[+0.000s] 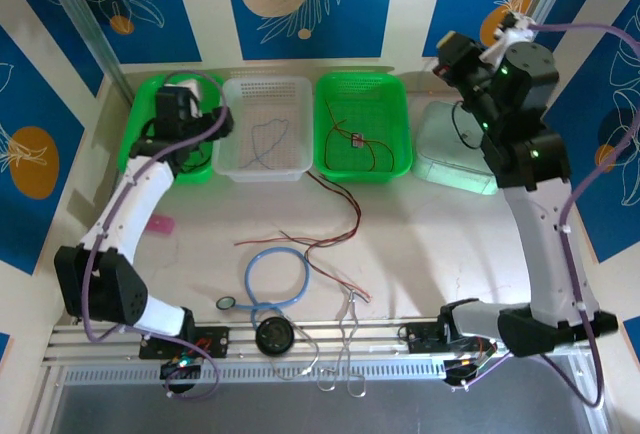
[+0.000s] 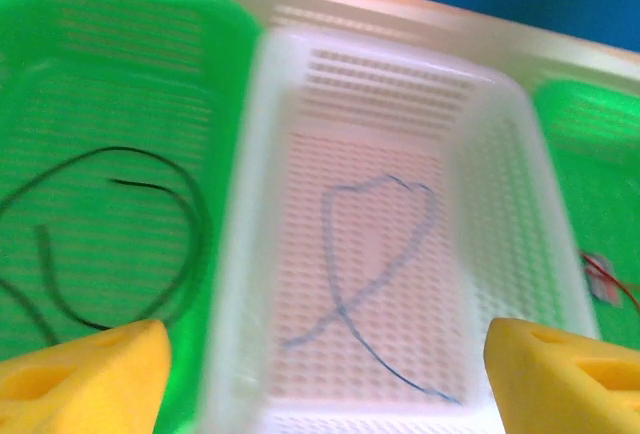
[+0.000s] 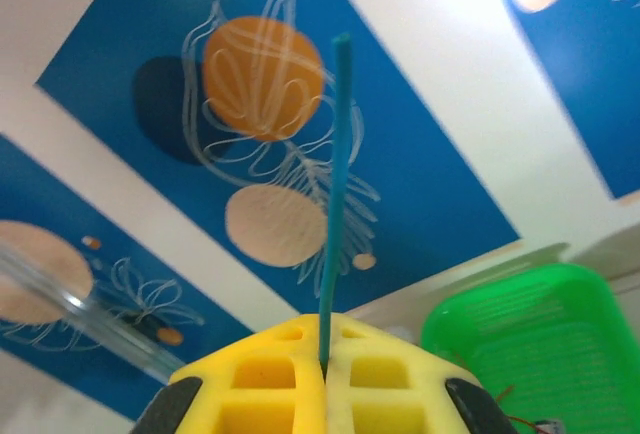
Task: Untangle the cables
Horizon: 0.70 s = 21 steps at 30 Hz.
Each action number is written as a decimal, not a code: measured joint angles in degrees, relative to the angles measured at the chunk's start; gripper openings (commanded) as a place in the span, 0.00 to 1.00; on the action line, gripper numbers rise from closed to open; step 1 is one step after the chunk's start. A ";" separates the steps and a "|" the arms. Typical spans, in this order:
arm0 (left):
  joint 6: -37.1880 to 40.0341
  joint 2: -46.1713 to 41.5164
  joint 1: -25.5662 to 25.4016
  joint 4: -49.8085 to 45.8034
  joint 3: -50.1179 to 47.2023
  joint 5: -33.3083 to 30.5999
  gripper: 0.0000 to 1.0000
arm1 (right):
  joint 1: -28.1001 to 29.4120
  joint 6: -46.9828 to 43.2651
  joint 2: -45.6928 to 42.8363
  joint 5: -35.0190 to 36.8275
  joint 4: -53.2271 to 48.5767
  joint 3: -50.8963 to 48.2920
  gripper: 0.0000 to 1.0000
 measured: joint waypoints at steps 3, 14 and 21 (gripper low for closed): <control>-0.39 -1.95 -5.05 0.83 -3.08 0.00 0.82 | 3.39 -0.57 5.92 -0.26 1.95 5.49 0.00; -9.33 -9.68 -11.87 2.82 -16.87 -1.07 0.83 | 8.92 1.09 33.27 -6.43 5.81 34.51 0.00; -13.31 -16.98 -14.21 1.16 -23.28 -1.75 0.83 | 11.80 3.23 52.61 -9.92 1.16 55.10 0.00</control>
